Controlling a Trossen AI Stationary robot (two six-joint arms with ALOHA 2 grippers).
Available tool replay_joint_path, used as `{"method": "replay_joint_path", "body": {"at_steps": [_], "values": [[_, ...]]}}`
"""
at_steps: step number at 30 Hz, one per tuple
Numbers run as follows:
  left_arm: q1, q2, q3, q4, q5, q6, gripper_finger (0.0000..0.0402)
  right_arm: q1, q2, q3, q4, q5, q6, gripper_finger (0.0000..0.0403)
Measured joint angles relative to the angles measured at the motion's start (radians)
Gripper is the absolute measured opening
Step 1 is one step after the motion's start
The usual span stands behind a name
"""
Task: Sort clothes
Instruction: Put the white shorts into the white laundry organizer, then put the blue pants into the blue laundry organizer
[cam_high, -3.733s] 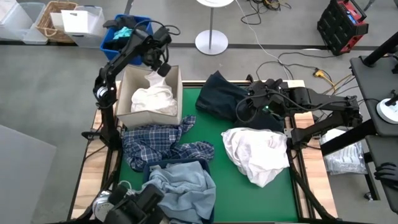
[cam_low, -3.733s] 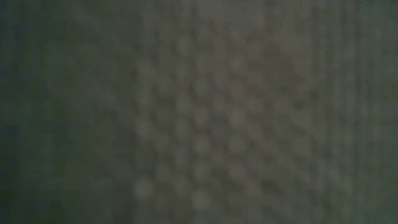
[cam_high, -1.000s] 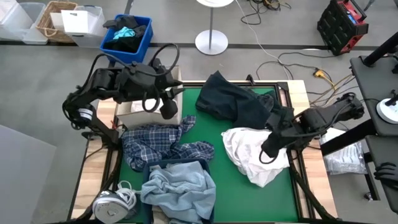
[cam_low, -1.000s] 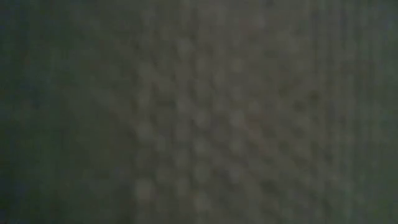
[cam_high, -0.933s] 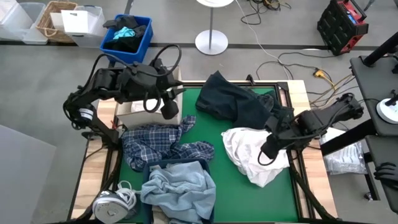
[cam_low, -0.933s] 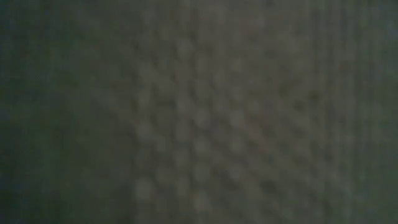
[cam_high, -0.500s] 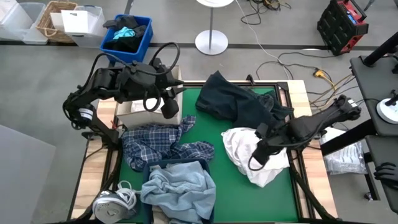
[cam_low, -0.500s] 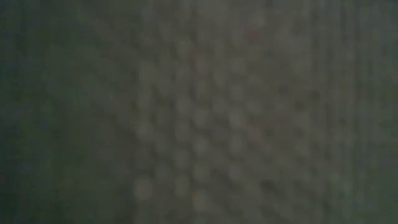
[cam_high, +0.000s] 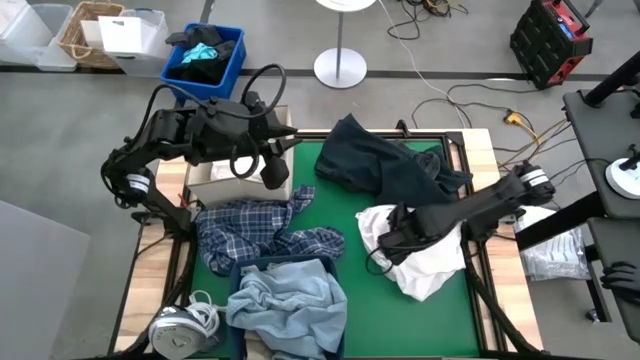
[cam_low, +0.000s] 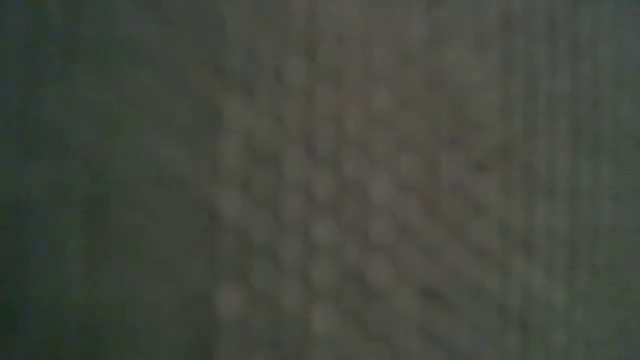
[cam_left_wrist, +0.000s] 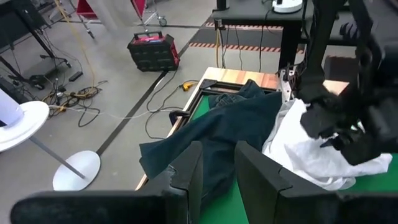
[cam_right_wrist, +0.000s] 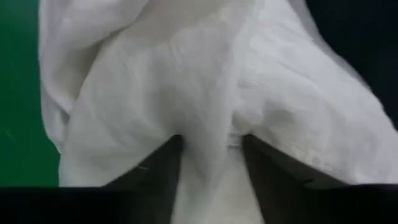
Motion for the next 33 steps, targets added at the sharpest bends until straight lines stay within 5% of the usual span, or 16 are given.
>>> {"method": "replay_joint_path", "body": {"at_steps": [6,9,16,22,29,33], "values": [[0.000,0.002,0.000,0.011,0.000,0.006,0.0075,-0.004,0.009,-0.001,0.014,-0.036,-0.005,0.0052],[0.000,0.003,0.000,0.018,0.000,0.041,0.0075,-0.003,-0.032,-0.001,0.021,-0.048,-0.009,0.0018],[0.000,0.007,0.000,0.069,0.000,0.063,0.0075,-0.003,-0.136,0.021,0.022,0.006,0.034,0.0064],[0.000,0.003,0.011,0.363,-0.054,-0.340,0.0075,-0.017,-0.164,0.023,0.023,0.026,0.042,0.0121],[-0.004,0.002,0.057,0.420,-0.324,-0.602,0.0075,-0.017,-0.113,0.021,0.030,0.022,0.057,0.0164],[-0.014,0.000,0.078,0.420,-0.340,-0.676,0.0075,-0.017,-0.081,0.021,0.034,-0.022,0.057,0.0180]]}}
